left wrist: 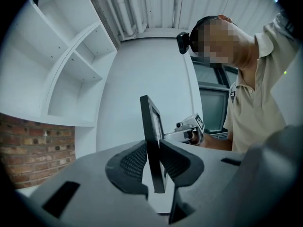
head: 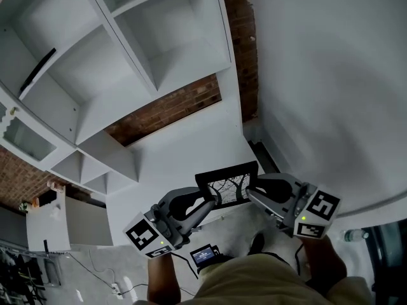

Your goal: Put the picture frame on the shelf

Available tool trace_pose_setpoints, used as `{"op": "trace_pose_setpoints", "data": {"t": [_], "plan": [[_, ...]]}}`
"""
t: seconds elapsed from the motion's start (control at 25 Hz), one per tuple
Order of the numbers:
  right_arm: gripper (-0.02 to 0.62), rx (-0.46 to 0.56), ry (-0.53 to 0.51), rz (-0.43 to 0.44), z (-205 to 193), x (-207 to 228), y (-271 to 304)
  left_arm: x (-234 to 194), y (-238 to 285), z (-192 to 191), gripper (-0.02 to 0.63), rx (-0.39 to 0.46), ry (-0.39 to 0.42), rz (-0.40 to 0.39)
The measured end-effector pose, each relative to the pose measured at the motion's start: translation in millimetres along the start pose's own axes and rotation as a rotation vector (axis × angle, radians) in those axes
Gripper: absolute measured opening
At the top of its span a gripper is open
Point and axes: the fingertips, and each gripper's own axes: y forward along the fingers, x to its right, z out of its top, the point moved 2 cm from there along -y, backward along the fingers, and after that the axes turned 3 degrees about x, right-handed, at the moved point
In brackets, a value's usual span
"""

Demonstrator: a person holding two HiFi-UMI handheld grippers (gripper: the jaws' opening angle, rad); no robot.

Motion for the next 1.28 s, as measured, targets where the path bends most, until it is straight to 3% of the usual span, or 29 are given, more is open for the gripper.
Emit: {"op": "trace_pose_setpoints", "data": {"t": [0.4, 0.96, 1.16, 1.28], "plan": [[0.072, -0.020, 0.005, 0.117, 4, 36, 52, -49, -8, 0, 0.082, -0.005, 0.004, 0.124], [0.072, -0.016, -0.064, 0.093, 29, 37, 144, -127, -59, 23, 0.082, 0.073, 0.033, 0.086], [0.072, -0.044, -0.062, 0.116, 43, 75, 180, -177, -50, 26, 0.082, 0.098, 0.005, 0.111], [0.072, -0.036, -0.072, 0.143, 47, 82, 186, -183, -49, 30, 0.082, 0.112, 0.023, 0.138]]}}
